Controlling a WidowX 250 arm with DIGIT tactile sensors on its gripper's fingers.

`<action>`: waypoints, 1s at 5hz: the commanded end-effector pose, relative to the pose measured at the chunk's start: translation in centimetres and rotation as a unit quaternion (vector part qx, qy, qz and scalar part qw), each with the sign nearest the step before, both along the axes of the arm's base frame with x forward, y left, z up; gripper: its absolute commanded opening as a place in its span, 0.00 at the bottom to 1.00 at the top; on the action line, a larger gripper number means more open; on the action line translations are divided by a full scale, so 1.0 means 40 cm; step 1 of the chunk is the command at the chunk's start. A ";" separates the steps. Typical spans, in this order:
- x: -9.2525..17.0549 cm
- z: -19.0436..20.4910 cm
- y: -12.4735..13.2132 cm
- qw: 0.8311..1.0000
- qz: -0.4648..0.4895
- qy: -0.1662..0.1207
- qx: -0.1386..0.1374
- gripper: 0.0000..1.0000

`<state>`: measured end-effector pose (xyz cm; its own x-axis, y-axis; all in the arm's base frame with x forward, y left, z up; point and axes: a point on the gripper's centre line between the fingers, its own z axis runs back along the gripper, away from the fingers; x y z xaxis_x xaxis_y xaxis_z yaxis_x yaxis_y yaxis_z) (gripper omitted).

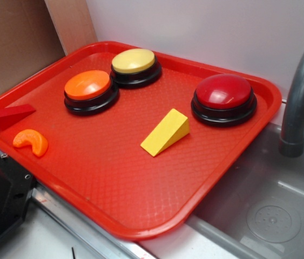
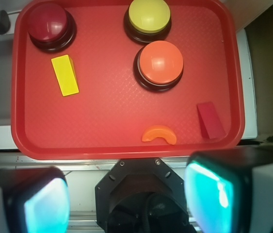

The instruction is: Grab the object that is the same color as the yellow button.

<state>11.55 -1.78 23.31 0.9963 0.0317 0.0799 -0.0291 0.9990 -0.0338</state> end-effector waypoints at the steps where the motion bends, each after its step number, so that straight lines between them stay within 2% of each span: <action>1: 0.000 0.000 0.000 1.000 0.000 0.000 0.000 1.00; 2: 0.099 -0.109 -0.097 1.000 -0.001 -0.008 0.013 1.00; 3: 0.145 -0.156 -0.173 1.000 -0.009 -0.020 0.002 1.00; 4: 0.174 -0.196 -0.222 0.999 -0.013 -0.036 0.001 1.00; 5: 0.211 -0.276 -0.249 0.999 -0.029 -0.045 -0.004 1.00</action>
